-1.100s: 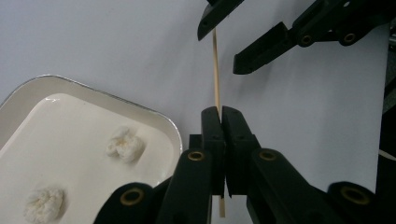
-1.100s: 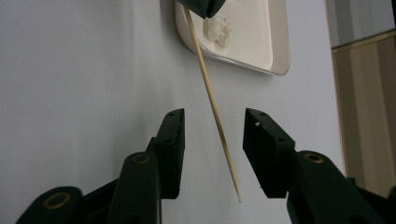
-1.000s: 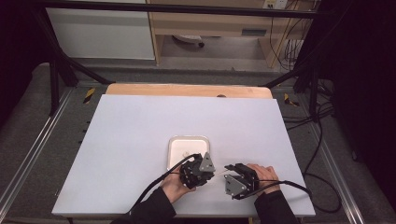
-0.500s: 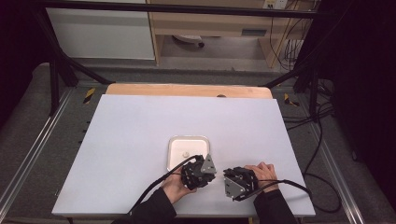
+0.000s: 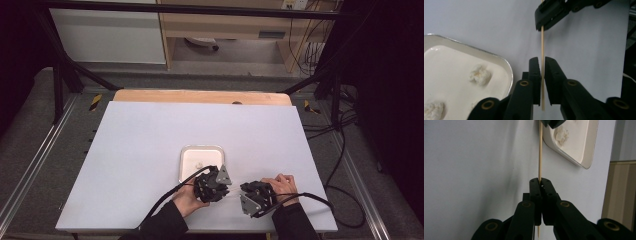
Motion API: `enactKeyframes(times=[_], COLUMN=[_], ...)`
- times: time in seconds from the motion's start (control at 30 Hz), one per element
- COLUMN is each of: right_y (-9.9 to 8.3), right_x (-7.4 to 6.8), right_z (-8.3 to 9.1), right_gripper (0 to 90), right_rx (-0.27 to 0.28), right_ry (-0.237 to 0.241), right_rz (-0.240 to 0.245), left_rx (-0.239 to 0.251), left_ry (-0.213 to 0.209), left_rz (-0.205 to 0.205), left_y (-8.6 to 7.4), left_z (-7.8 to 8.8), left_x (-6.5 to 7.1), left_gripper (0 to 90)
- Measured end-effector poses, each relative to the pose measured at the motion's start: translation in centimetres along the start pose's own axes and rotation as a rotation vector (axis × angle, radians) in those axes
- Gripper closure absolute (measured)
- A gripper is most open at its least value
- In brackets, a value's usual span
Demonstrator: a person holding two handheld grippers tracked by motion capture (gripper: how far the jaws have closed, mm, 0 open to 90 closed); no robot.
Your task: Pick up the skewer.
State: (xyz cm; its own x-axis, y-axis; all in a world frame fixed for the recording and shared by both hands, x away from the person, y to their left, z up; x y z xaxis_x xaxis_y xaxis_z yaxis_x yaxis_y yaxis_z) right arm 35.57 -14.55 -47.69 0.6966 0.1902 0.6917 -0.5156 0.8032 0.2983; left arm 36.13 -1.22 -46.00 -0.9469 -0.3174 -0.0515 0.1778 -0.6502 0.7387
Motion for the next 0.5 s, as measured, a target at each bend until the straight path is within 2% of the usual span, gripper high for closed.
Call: enactKeyframes(times=[0.2, 0.5], right_y=[-0.09, 0.3], right_x=[0.01, 0.2], right_z=[-0.03, -0.16], right_gripper=[89.3, 89.4], right_rx=[-0.025, -0.045], right_ry=[0.002, 0.011], right_rz=[0.017, 0.053], left_rx=[-0.093, -0.146], left_ry=[-0.018, -0.013], left_rz=[0.012, -0.006], left_y=[-0.59, -0.51], left_z=[-0.12, -0.76], left_x=[-0.34, 0.02], left_gripper=[77.6, 87.1])
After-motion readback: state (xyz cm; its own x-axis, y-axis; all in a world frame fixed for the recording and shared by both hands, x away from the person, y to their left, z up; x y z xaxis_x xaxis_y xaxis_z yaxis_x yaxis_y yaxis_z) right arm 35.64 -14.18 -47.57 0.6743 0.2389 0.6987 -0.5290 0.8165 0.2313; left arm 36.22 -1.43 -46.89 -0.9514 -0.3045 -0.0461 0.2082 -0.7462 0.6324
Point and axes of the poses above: each handheld gripper's, and its own axes: z roughly backward along the jaws, y roughly out of its top, x roughly to its right, the point moved 6 cm from there along -z, roughly forward along the jaws, and after that the axes turned 12 degrees about x, right-handed, at the moved point
